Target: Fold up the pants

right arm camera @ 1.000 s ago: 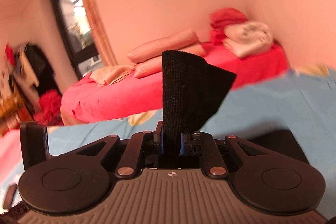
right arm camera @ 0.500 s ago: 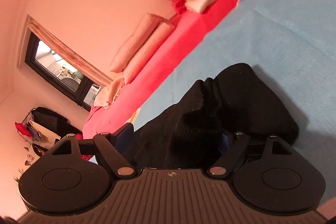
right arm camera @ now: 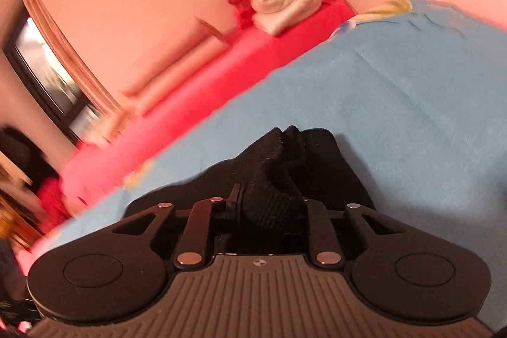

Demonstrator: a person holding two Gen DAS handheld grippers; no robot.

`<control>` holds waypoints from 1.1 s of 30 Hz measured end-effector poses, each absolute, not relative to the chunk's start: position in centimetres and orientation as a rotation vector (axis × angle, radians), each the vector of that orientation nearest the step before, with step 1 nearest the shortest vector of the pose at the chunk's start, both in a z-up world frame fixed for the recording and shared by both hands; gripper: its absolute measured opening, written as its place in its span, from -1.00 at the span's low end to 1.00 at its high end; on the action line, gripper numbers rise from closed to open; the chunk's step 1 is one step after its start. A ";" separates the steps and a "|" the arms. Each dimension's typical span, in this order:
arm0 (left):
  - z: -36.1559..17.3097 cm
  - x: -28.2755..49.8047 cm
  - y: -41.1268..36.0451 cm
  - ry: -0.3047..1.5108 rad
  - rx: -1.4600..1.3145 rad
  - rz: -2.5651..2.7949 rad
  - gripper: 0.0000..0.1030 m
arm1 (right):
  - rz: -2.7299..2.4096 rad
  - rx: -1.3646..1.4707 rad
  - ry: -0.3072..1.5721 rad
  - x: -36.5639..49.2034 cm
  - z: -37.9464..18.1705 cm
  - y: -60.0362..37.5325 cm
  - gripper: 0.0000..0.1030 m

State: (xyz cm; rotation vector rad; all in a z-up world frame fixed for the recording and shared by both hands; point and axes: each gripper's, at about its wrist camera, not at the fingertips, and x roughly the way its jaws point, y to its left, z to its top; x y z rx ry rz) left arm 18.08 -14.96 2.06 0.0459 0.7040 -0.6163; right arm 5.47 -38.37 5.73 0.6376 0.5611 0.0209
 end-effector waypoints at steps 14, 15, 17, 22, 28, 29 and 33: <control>2.0 17.6 -14.2 0.702 0.035 -0.583 1.00 | 0.299 0.439 0.524 7.1 9.6 -32.3 0.28; 2.0 17.6 -14.1 0.707 0.027 -0.584 1.00 | 0.389 0.432 0.587 8.2 8.9 -31.3 0.33; 1.9 17.7 -14.0 0.717 0.016 -0.586 1.00 | 0.379 0.404 0.654 10.0 7.7 -30.7 0.18; 1.9 17.5 -14.2 0.711 0.030 -0.580 1.00 | 0.046 0.640 0.544 10.1 7.4 -37.9 -0.22; 2.6 17.3 -14.8 0.715 0.074 -0.554 1.00 | 0.103 0.457 0.522 5.7 7.8 -36.8 0.22; 2.8 17.1 -15.0 0.711 0.088 -0.546 1.00 | 0.052 0.406 0.534 5.5 7.7 -36.7 0.23; 3.5 16.5 -15.4 0.695 0.140 -0.515 1.00 | -0.136 0.443 0.583 4.7 7.0 -39.3 0.49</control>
